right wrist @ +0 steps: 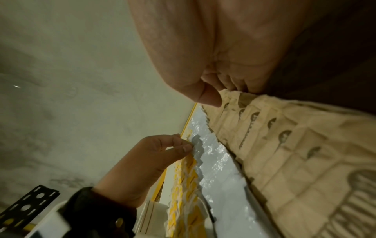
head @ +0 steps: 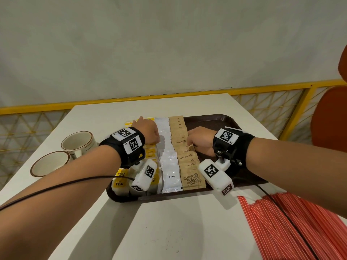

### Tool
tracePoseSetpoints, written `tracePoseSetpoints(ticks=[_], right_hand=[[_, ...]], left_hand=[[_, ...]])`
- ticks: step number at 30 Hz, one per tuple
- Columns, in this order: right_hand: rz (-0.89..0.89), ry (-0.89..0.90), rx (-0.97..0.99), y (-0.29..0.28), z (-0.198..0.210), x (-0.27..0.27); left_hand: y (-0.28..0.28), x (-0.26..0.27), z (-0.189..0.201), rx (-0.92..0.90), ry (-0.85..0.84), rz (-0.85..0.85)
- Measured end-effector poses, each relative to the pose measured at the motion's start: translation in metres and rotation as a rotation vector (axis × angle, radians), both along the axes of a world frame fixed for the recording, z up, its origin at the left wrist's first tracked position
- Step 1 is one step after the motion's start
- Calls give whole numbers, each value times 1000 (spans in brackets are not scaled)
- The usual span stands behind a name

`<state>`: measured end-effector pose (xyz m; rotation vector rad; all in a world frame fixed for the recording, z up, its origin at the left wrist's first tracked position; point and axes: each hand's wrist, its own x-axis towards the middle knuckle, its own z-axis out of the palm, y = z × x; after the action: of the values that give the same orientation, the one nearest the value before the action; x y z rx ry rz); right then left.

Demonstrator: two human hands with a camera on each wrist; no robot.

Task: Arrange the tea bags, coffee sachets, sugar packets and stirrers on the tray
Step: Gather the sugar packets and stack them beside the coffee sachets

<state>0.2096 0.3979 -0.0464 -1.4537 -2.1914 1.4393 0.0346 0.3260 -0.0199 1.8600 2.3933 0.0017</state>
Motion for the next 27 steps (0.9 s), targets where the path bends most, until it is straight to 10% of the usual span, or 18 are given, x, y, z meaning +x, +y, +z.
tracePoseSetpoints(ticks=[16, 27], right_hand=[[-130, 140, 10, -23, 21, 5], [100, 40, -45, -66, 18, -7]], left_hand=[[-6, 2, 12, 167, -162, 16], [-27, 4, 10, 90, -272, -7]])
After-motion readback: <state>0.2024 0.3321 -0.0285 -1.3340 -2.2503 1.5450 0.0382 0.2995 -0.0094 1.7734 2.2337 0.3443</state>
